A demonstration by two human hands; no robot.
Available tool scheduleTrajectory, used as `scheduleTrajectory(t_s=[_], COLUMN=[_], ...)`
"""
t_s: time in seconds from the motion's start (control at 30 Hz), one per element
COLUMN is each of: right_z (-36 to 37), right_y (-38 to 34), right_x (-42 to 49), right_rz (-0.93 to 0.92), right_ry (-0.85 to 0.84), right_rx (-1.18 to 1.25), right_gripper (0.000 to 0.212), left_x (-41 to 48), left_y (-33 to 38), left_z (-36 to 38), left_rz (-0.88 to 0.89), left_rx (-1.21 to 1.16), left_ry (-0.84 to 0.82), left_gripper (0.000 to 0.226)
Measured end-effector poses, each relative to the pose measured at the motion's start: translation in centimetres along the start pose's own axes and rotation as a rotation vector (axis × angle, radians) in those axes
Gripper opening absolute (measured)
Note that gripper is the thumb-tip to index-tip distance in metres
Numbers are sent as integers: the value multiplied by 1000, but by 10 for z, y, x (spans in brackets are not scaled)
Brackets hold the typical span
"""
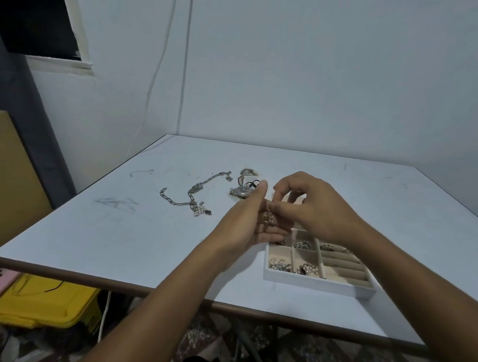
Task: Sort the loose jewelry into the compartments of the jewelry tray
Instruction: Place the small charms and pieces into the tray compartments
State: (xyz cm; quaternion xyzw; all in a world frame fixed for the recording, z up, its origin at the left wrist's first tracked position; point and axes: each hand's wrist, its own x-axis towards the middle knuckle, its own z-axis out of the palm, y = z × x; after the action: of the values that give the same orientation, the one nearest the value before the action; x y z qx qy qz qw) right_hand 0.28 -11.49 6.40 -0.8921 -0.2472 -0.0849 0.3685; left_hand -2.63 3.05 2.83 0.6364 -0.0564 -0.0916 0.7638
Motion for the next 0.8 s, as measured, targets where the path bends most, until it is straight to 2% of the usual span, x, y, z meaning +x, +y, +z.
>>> scheduleTrajectory(t_s=[0.13,0.3,0.67,0.8], right_z=[1,7,19,21], right_y=[10,15,18,19], right_x=[-18,-33,-54,-58], right_rz=[11,2,3,10], right_ry=[36,67,94,72], right_rx=[40,71,78,65], right_gripper=[7,8,25,20], left_x=[-7,-14,-23,-25], left_y=[-4,-5,2,1], left_z=[6,7,6,4], left_rz=[-19,-30,-28,-25], left_rx=[60,100,195,179], left_ry=[-27,-21,47,60], left_gripper=[72,63,57,52])
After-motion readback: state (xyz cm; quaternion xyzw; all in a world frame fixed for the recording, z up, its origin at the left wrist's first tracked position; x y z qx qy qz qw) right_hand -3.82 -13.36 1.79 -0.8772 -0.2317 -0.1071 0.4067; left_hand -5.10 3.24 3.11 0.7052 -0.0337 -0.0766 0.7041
